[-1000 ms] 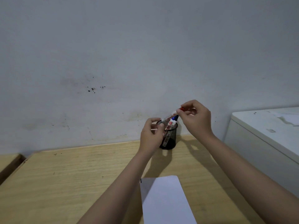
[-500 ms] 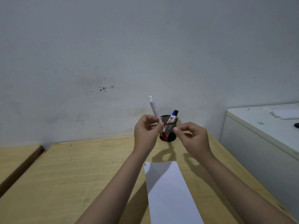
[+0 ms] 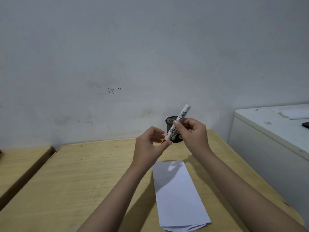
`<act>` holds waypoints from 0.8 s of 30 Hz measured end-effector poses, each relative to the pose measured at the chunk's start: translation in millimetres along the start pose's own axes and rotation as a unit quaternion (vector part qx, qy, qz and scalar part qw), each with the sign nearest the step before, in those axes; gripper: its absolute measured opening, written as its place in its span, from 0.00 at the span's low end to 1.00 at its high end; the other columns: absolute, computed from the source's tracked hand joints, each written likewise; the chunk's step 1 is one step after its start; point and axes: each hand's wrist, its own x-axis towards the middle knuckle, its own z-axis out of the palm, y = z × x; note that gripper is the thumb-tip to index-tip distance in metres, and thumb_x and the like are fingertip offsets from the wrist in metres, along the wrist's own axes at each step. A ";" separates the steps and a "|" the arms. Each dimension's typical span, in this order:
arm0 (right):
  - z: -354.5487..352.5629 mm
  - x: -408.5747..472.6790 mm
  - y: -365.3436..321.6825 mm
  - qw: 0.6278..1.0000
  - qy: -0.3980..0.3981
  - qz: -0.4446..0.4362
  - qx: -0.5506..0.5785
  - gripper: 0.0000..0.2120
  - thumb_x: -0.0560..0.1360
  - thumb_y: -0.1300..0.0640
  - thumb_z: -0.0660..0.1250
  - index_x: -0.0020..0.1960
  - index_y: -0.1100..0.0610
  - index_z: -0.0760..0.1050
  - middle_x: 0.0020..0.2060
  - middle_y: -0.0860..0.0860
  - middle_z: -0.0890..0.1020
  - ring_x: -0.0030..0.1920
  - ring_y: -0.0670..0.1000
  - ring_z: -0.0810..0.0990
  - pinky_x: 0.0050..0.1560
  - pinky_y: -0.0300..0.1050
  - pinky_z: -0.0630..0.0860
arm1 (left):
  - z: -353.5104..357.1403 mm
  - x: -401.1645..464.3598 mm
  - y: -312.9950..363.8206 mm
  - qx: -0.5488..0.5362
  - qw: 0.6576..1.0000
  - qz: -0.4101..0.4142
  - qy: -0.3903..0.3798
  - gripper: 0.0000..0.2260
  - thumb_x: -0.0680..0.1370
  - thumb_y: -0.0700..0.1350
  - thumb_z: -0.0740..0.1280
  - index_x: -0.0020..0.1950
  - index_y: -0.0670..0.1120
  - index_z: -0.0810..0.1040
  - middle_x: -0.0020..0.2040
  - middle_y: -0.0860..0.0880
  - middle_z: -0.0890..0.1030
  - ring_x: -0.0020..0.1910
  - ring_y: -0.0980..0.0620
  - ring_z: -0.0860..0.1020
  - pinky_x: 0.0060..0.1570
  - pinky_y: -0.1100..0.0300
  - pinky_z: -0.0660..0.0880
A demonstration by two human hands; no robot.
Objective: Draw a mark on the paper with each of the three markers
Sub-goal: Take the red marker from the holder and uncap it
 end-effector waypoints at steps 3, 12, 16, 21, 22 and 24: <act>-0.8 -3.3 0.5 1.000 0.003 0.012 0.025 0.07 0.73 0.57 0.71 0.39 0.59 0.80 0.31 0.64 0.79 0.31 0.53 0.74 0.33 0.47 0.72 | -4.2 -6.6 -6.6 0.003 0.999 -0.031 0.014 0.09 0.65 0.42 0.78 0.39 0.48 0.79 0.37 0.51 0.85 0.36 0.55 0.82 0.39 0.60 0.78; 5.2 -13.0 11.3 0.996 -0.053 0.057 0.035 0.05 0.72 0.57 0.73 0.40 0.58 0.80 0.36 0.65 0.83 0.36 0.55 0.78 0.44 0.60 0.78 | 0.7 -12.0 -9.6 0.056 0.998 0.022 0.028 0.06 0.66 0.43 0.76 0.40 0.48 0.81 0.39 0.51 0.84 0.39 0.55 0.80 0.39 0.65 0.74; 3.8 -10.1 14.9 0.995 -0.065 0.057 0.041 0.06 0.72 0.58 0.72 0.42 0.62 0.80 0.32 0.50 0.85 0.36 0.48 0.83 0.46 0.49 0.81 | 1.7 -7.1 -10.2 0.038 0.999 0.019 0.009 0.04 0.67 0.40 0.75 0.40 0.44 0.83 0.37 0.49 0.84 0.36 0.59 0.79 0.38 0.73 0.71; 0.6 -6.8 22.8 0.994 -0.060 0.077 0.059 0.10 0.74 0.58 0.70 0.43 0.67 0.80 0.34 0.53 0.85 0.37 0.50 0.83 0.46 0.44 0.82 | 0.1 -0.4 -11.7 0.044 0.998 0.025 -0.044 0.03 0.69 0.38 0.73 0.42 0.44 0.82 0.37 0.52 0.83 0.36 0.61 0.78 0.39 0.73 0.72; 0.4 -6.9 24.7 0.993 -0.057 0.082 0.061 0.10 0.74 0.58 0.70 0.43 0.66 0.80 0.34 0.55 0.85 0.37 0.52 0.83 0.47 0.46 0.82 | 0.0 1.2 -12.5 0.051 0.997 0.021 -0.056 0.03 0.70 0.38 0.73 0.42 0.44 0.82 0.37 0.54 0.83 0.36 0.62 0.78 0.38 0.73 0.71; 0.0 -7.5 27.9 0.993 -0.056 0.085 0.063 0.08 0.74 0.58 0.70 0.42 0.63 0.80 0.35 0.56 0.84 0.38 0.54 0.82 0.47 0.47 0.81 | -0.2 4.1 -14.7 0.062 0.995 0.006 -0.082 0.03 0.71 0.39 0.72 0.42 0.45 0.82 0.37 0.56 0.82 0.35 0.64 0.77 0.37 0.73 0.71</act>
